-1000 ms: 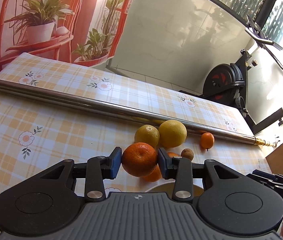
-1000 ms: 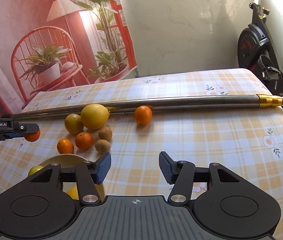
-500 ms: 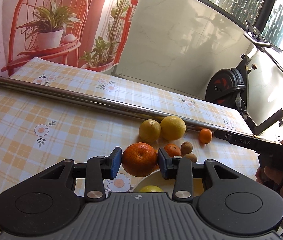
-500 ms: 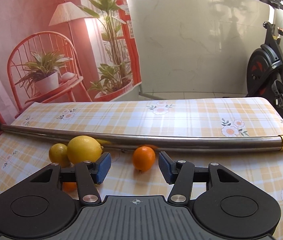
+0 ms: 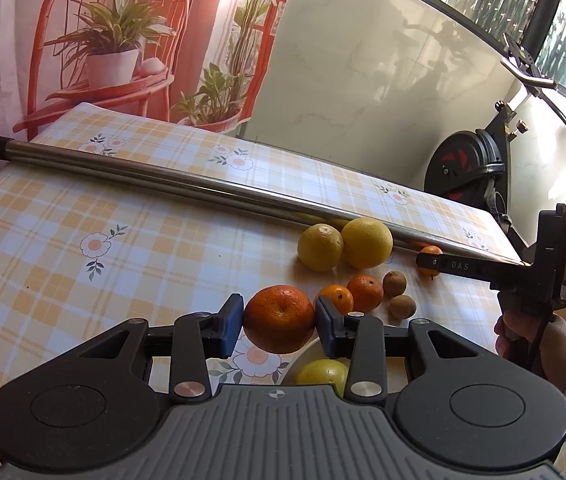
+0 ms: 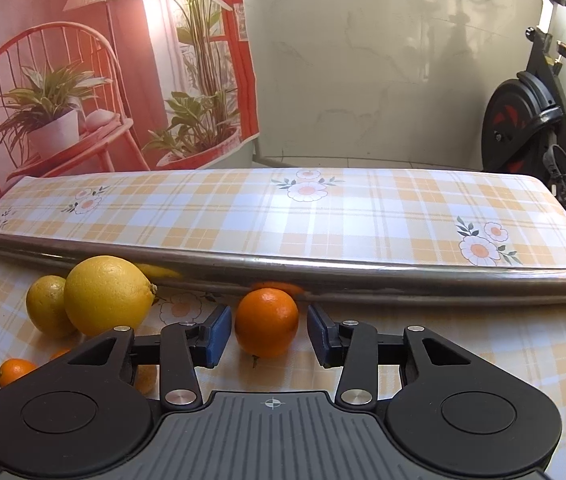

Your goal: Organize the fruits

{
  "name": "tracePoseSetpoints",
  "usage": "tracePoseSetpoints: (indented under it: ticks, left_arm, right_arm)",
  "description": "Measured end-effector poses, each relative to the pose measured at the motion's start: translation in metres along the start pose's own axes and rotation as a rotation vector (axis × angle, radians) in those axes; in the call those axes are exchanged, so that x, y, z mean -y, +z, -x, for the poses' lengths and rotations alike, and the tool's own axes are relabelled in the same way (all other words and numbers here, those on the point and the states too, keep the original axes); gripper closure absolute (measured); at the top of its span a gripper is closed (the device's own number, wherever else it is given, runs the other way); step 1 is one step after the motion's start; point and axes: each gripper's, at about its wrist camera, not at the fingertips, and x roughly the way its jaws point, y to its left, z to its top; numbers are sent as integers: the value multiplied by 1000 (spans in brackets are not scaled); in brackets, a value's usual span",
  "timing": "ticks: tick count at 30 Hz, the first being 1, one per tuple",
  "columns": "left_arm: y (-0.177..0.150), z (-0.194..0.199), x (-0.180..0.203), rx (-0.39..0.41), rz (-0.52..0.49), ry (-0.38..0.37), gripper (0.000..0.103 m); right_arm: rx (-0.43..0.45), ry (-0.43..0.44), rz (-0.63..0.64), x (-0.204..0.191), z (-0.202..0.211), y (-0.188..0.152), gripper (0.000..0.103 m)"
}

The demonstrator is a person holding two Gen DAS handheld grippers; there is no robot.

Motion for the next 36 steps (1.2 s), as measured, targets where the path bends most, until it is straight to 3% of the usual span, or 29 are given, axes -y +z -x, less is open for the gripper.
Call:
tracePoseSetpoints:
  ticks: [2, 8, 24, 36]
  left_arm:
    - [-2, -1, 1, -7, -3, 1, 62]
    - [-4, 3, 3, -10, -9, -7, 62]
    - [-24, 21, 14, -29, -59, -22, 62]
    - [-45, 20, 24, -68, -134, -22, 62]
  right_arm:
    - [-12, 4, 2, 0, -2, -1, 70]
    - [-15, 37, -46, 3, 9, -4, 71]
    - [92, 174, -84, -19, 122, -47, 71]
    - [49, 198, -73, -35, 145, -81, 71]
